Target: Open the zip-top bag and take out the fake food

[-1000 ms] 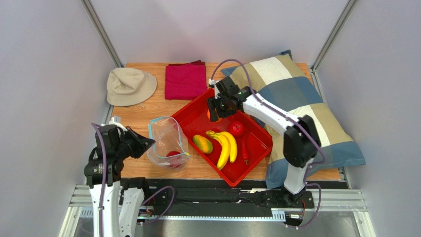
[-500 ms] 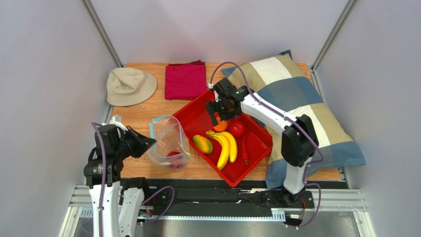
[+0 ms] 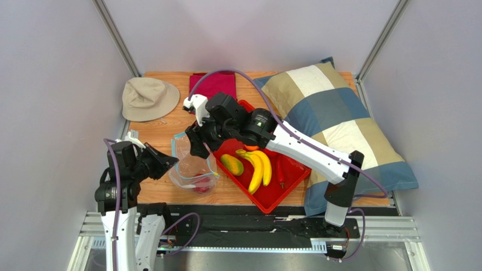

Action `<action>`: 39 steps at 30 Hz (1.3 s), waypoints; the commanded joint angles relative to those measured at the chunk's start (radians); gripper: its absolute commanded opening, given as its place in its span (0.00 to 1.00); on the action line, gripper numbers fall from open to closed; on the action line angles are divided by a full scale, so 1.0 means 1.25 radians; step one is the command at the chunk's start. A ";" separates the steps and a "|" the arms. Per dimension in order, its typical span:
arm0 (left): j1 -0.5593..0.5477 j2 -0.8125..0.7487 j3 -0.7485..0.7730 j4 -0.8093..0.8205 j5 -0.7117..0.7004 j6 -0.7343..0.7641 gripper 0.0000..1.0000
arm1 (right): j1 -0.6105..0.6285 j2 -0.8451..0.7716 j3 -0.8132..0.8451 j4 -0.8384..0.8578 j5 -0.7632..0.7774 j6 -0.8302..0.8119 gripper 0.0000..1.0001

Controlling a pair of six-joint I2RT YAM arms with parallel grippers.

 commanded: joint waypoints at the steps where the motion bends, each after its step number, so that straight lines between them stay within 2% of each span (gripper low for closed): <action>1: -0.002 0.002 0.016 0.016 0.018 0.011 0.00 | -0.009 0.084 -0.001 0.008 -0.067 0.025 0.58; 12: -0.002 -0.022 -0.015 0.017 0.025 -0.006 0.00 | -0.002 0.195 -0.054 0.013 -0.080 0.002 0.37; 16: -0.002 -0.024 -0.017 0.016 0.025 -0.006 0.00 | 0.008 0.222 -0.069 -0.001 -0.103 -0.016 0.37; 23: -0.002 -0.029 -0.040 0.020 0.028 -0.009 0.00 | 0.049 0.233 -0.101 0.005 -0.102 -0.024 0.43; 26: -0.002 -0.036 -0.054 0.023 0.032 -0.017 0.00 | 0.054 0.227 -0.119 0.044 -0.120 0.002 0.43; 30: -0.002 -0.041 -0.059 0.021 0.029 -0.014 0.00 | 0.054 0.227 -0.158 0.145 -0.137 0.056 0.35; 39: -0.002 -0.070 -0.077 -0.014 0.012 -0.005 0.00 | 0.052 0.260 -0.168 0.184 -0.063 0.050 0.40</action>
